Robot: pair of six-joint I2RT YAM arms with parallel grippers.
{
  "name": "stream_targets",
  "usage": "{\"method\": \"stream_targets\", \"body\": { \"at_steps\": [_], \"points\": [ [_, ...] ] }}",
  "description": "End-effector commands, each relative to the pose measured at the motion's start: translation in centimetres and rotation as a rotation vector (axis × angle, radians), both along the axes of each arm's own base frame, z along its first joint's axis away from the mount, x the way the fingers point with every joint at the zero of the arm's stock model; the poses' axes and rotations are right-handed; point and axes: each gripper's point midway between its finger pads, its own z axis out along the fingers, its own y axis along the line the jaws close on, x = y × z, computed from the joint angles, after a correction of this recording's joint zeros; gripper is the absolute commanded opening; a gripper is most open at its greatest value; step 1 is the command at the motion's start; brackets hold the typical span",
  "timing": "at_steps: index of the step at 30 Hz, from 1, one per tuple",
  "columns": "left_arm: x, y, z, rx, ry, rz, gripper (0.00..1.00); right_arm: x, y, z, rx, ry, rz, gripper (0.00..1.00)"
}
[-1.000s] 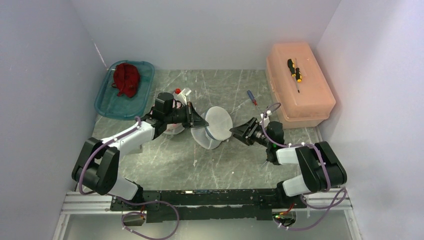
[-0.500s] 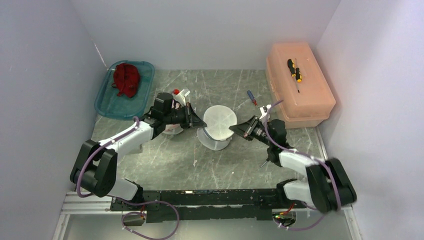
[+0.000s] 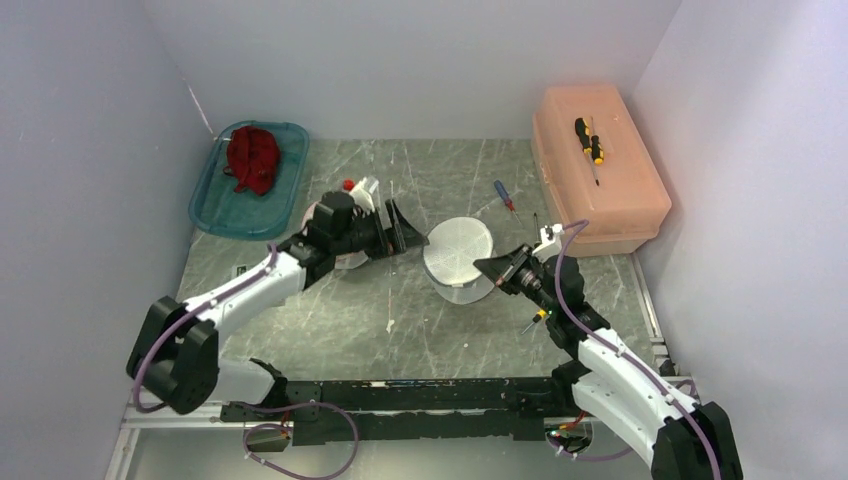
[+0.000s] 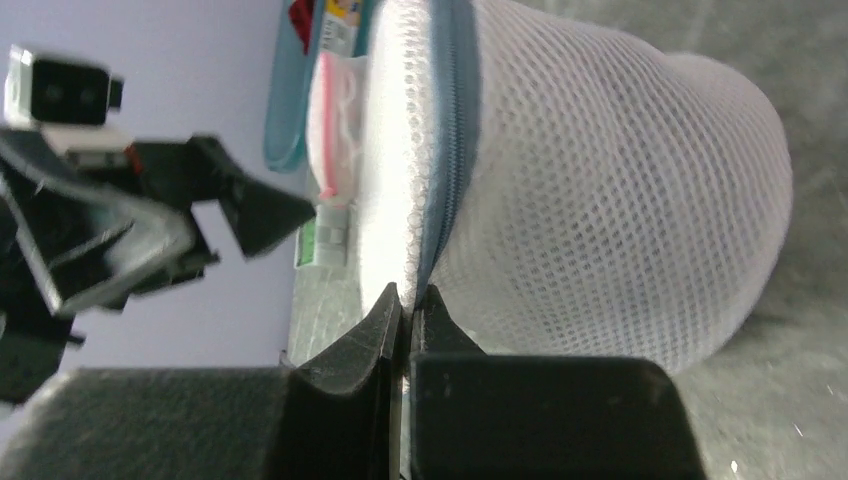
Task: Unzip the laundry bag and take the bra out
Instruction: Unzip the laundry bag at the center of the board.
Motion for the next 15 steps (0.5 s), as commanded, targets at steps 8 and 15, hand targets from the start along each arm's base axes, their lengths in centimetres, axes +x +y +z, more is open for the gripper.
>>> {"method": "stream_targets", "body": {
  "at_steps": [8, 15],
  "points": [
    [-5.1, -2.5, -2.6, -0.094, 0.166, 0.377, 0.94, 0.7, -1.5, -0.2, 0.245, 0.074, -0.218, 0.0],
    [-4.8, -5.0, -2.3, -0.193, 0.199, 0.414, 0.9, -0.1, -0.9, -0.4, 0.271, 0.103, -0.205, 0.0]
  ]
}}
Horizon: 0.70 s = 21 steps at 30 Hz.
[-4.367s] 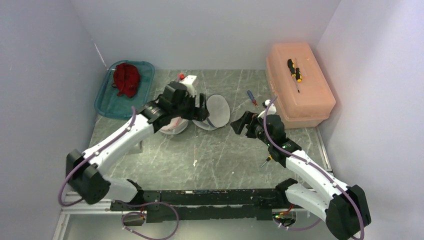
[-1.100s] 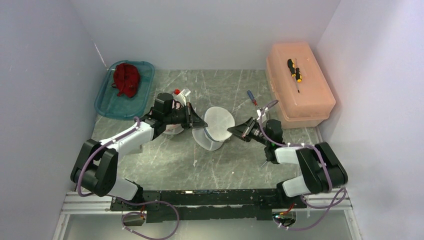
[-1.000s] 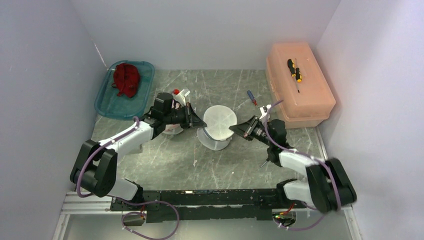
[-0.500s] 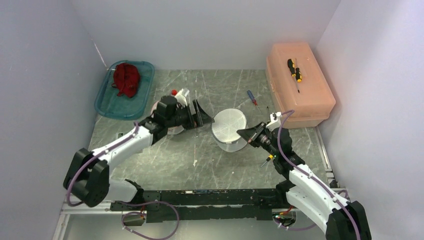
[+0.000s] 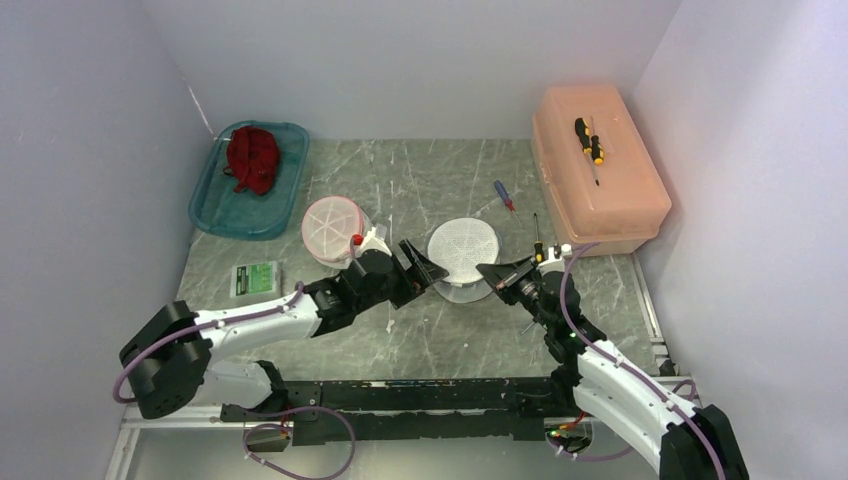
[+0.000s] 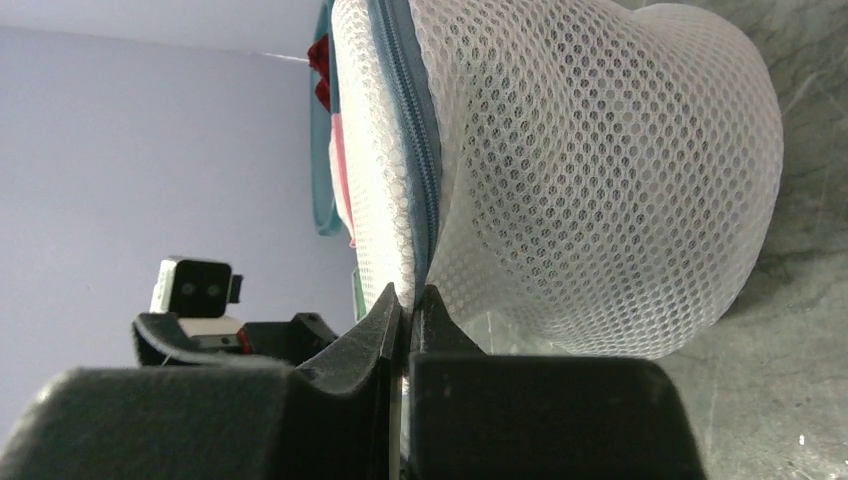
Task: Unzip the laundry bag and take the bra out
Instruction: Unzip the laundry bag at the center of the board.
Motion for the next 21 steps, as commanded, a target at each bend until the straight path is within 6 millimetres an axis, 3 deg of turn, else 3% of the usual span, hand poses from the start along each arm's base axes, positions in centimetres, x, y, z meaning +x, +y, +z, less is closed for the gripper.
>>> {"method": "stream_targets", "body": {
  "at_steps": [1, 7, 21],
  "points": [
    [2.8, -1.5, 2.3, -0.131, -0.027, 0.122, 0.88, 0.2, 0.3, 2.2, 0.069, -0.055, -0.017, 0.0],
    [3.3, -3.6, 0.9, -0.145, 0.01, 0.094, 0.73, -0.6, 0.0, 1.8, 0.062, -0.06, -0.014, 0.0],
    [3.7, -4.0, 0.3, -0.13, -0.013, 0.078, 0.29, -1.9, 0.2, 0.7, -0.031, -0.094, 0.054, 0.0]
  ]
}}
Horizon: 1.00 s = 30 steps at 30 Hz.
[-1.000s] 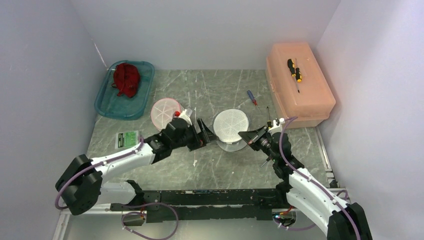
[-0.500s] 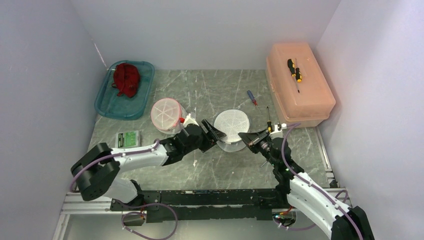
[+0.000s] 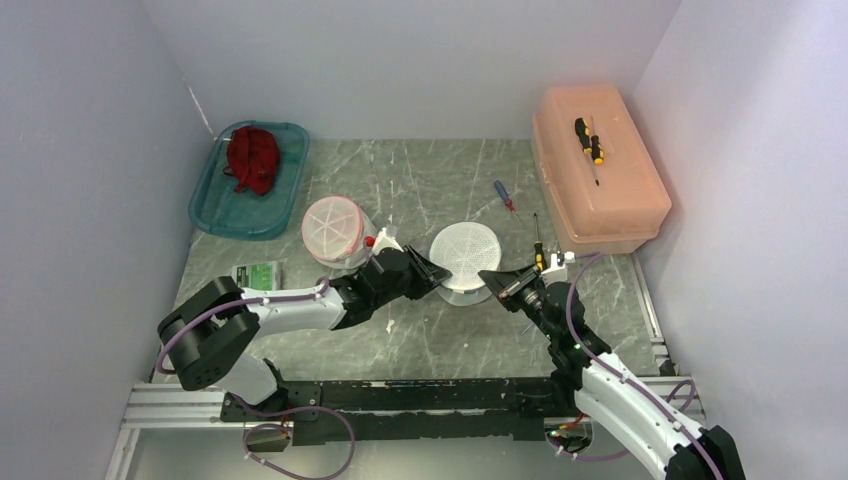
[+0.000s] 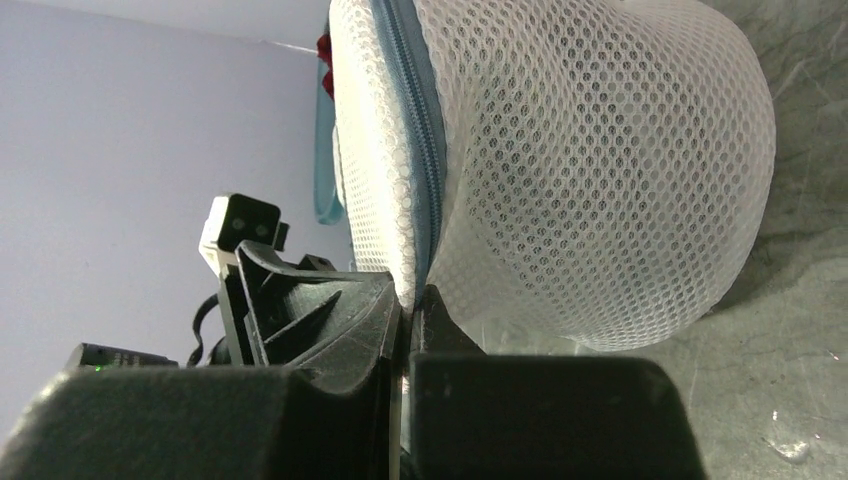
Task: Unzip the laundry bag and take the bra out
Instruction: Unzip the laundry bag at the center of the board.
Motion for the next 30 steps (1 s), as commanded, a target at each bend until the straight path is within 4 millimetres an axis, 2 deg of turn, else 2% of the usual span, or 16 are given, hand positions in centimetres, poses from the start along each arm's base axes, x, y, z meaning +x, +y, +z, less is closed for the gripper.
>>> {"method": "stream_targets", "body": {
  "at_steps": [1, 3, 5, 7, 9, 11, 16, 21, 24, 26, 30],
  "points": [
    [0.8, -0.8, 2.9, -0.047, -0.067, -0.003, 0.24, -0.4, 0.5, 0.6, -0.059, -0.053, 0.056, 0.0],
    [0.8, -0.7, 2.9, -0.042, -0.069, -0.01, 0.12, -0.7, 0.9, 1.1, -0.096, -0.077, 0.094, 0.02],
    [0.9, -0.6, 2.9, -0.039, -0.066, -0.022, 0.03, -0.8, 0.9, 1.2, -0.155, -0.085, 0.121, 0.26],
    [0.9, -0.3, 2.9, -0.041, -0.06, -0.033, 0.03, -1.0, 0.7, 1.5, -0.219, -0.102, 0.137, 0.51],
    [1.1, 0.2, 2.8, -0.04, -0.047, -0.05, 0.03, -1.2, 0.3, 2.0, -0.291, -0.131, 0.151, 0.72],
    [1.7, 1.0, 2.7, -0.04, -0.019, -0.064, 0.03, -1.6, -0.3, 2.5, -0.38, -0.166, 0.168, 0.86],
    [2.1, 2.4, 3.1, -0.097, 0.072, -0.169, 0.03, -2.9, -1.5, 4.1, -0.558, -0.316, 0.226, 0.92],
    [2.5, 4.2, 4.0, -0.036, 0.2, -0.201, 0.03, -3.0, -1.5, 2.8, -0.564, -0.308, 0.232, 0.91],
    [2.9, 5.2, 4.4, 0.033, 0.288, -0.215, 0.03, -3.1, -0.4, 3.9, -0.484, -0.366, 0.248, 0.91],
    [3.2, 5.7, 4.8, 0.04, 0.337, -0.199, 0.03, -3.9, 1.0, 5.1, -0.468, -0.445, 0.341, 0.91],
    [3.5, 5.2, 5.5, -0.029, 0.371, -0.214, 0.03, -4.4, 3.0, 5.9, -0.481, -0.507, 0.469, 0.83]
  ]
}}
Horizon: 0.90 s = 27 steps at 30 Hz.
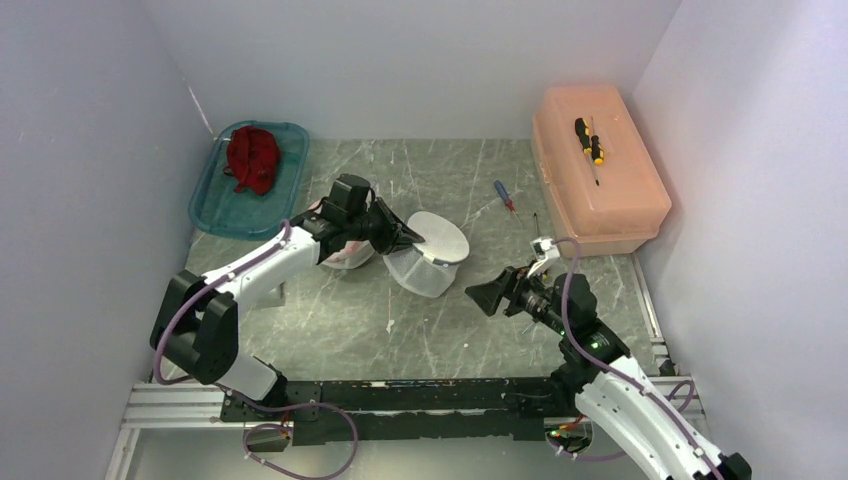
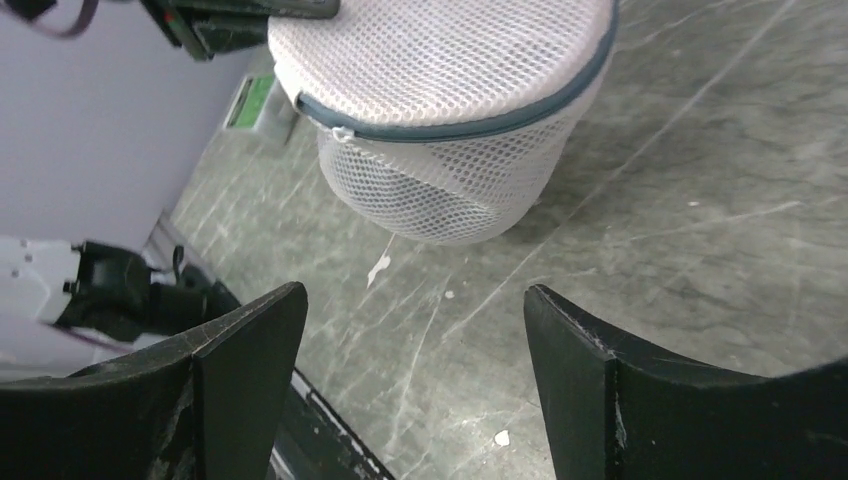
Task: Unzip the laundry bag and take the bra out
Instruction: Unzip the laundry bag at the center of the board.
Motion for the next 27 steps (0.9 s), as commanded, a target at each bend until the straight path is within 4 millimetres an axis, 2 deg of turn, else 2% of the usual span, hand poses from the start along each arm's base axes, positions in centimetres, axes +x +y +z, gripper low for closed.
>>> {"method": "stream_targets", "body": {
  "at_steps": [1, 7, 12, 19, 27],
  "points": [
    [-1.5, -0.2, -0.5, -0.027, 0.121, -0.066, 0.03, -0.5, 2.7, 3.8, 0.022, -0.152, 0.174, 0.82],
    [-1.4, -1.0, -0.8, -0.084, 0.123, -0.085, 0.03, 0.6, 3.5, 5.2, 0.07, -0.19, 0.146, 0.82],
    [-1.4, -1.2, -0.5, -0.108, 0.101, -0.095, 0.03, 0.7, 4.9, 5.5, 0.092, -0.18, 0.197, 0.75],
    [-1.7, -1.0, -0.4, -0.103, 0.097, -0.096, 0.03, 0.8, 6.4, 4.9, 0.145, -0.146, 0.252, 0.68],
    [-2.1, -0.7, -0.9, -0.098, 0.11, -0.099, 0.03, 0.6, 6.9, 3.8, 0.152, -0.126, 0.285, 0.61]
  ]
}}
